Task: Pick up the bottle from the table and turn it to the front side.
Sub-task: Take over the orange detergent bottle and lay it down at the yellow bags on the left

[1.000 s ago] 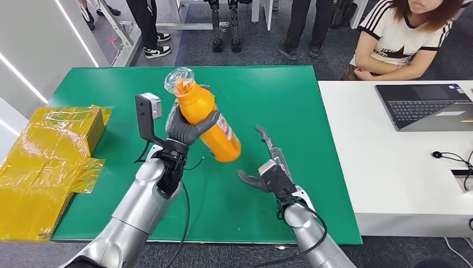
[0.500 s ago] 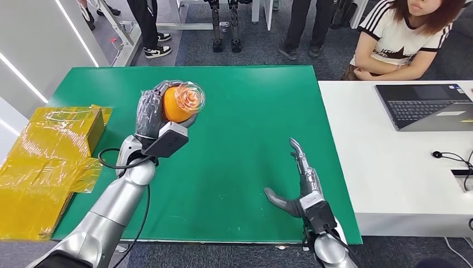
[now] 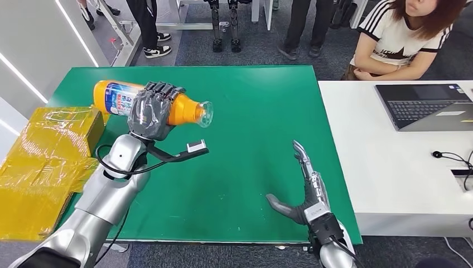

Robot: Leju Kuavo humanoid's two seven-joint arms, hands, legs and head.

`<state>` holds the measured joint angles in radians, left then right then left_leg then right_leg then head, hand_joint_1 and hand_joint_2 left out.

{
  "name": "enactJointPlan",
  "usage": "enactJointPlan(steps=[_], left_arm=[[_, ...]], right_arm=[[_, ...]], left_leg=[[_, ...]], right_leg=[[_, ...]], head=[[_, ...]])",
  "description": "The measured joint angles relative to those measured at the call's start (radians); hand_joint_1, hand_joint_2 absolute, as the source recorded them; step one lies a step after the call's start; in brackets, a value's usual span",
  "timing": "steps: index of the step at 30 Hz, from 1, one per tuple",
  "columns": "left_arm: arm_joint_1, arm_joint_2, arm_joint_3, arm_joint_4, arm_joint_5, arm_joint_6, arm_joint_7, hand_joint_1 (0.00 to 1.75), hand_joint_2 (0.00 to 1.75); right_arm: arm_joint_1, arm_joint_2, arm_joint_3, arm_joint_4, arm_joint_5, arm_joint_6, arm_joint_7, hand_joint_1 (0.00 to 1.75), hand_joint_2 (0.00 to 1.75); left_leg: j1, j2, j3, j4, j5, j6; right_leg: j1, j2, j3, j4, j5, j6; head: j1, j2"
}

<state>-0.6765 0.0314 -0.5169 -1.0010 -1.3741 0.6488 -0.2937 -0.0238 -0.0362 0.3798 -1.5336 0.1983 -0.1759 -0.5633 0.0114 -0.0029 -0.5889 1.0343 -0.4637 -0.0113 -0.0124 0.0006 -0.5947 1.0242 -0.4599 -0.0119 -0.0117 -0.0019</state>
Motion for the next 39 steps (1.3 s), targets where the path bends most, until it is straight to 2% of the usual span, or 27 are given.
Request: enactJointPlan(steps=[3, 7, 12, 16, 21, 26, 32, 39], left_arm=[[-0.016, 0.011, -0.005, 0.005, -0.069, -0.025, 0.043, 1.75, 1.75], [-0.051, 0.030, -0.041, 0.050, -0.175, -0.070, 0.176, 1.75, 1.75], [-0.080, 0.080, -0.096, 0.106, -0.190, -0.161, 0.322, 1.75, 1.75], [-0.075, 0.129, -0.135, 0.150, -0.192, -0.249, 0.446, 1.75, 1.75], [-0.014, 0.191, -0.141, 0.173, -0.192, -0.324, 0.514, 1.75, 1.75], [0.054, 0.253, -0.140, 0.175, -0.193, -0.347, 0.537, 1.75, 1.75], [0.089, 0.292, -0.126, 0.175, -0.193, -0.401, 0.542, 1.75, 1.75], [0.189, 0.318, -0.031, 0.168, -0.193, -0.404, 0.465, 1.75, 1.75]], right_arm=[[0.008, 0.000, -0.009, -0.014, 0.001, -0.003, -0.002, 0.00, 1.75], [0.030, 0.000, -0.027, -0.037, -0.004, -0.022, -0.010, 0.00, 1.75], [0.064, 0.000, -0.055, -0.090, -0.016, -0.028, -0.014, 0.00, 1.75], [0.091, 0.000, -0.080, -0.118, -0.019, -0.010, -0.021, 0.00, 1.75], [0.115, 0.003, -0.105, -0.127, -0.032, 0.026, -0.037, 0.00, 1.75], [0.121, 0.007, -0.127, -0.127, -0.046, 0.049, -0.038, 0.00, 1.75], [0.127, 0.012, -0.141, -0.128, -0.050, 0.055, -0.036, 0.00, 1.75], [0.146, 0.021, -0.166, -0.136, -0.049, 0.084, -0.031, 0.00, 1.75]], left_leg=[[0.000, 0.000, 0.000, 0.000, 0.000, 0.000], [0.000, 0.000, 0.000, 0.000, 0.000, 0.000], [0.000, 0.002, 0.000, 0.000, 0.000, 0.000], [0.000, 0.003, 0.000, -0.001, 0.000, 0.000], [0.000, 0.003, 0.000, -0.001, 0.000, 0.000], [0.000, 0.003, -0.001, -0.001, 0.000, 0.000], [0.000, 0.004, -0.001, -0.001, 0.000, 0.000], [0.000, 0.004, -0.002, -0.001, 0.000, 0.000]], right_leg=[[0.000, 0.000, 0.000, 0.000, 0.000, 0.000], [0.000, 0.000, 0.000, 0.000, 0.000, 0.000], [0.000, 0.001, 0.000, 0.000, 0.000, 0.000], [0.000, 0.002, -0.001, 0.000, 0.000, 0.000], [0.000, 0.003, -0.001, 0.000, 0.000, 0.000], [0.000, 0.002, -0.003, 0.000, 0.000, 0.000], [0.000, 0.003, -0.002, 0.000, 0.000, 0.000], [0.000, 0.003, -0.003, 0.000, 0.000, 0.000]], head=[[0.000, 0.000], [0.000, 0.000], [0.000, 0.000], [0.000, 0.000], [0.000, 0.000], [0.000, 0.000], [0.000, 0.000], [0.000, 0.000]])
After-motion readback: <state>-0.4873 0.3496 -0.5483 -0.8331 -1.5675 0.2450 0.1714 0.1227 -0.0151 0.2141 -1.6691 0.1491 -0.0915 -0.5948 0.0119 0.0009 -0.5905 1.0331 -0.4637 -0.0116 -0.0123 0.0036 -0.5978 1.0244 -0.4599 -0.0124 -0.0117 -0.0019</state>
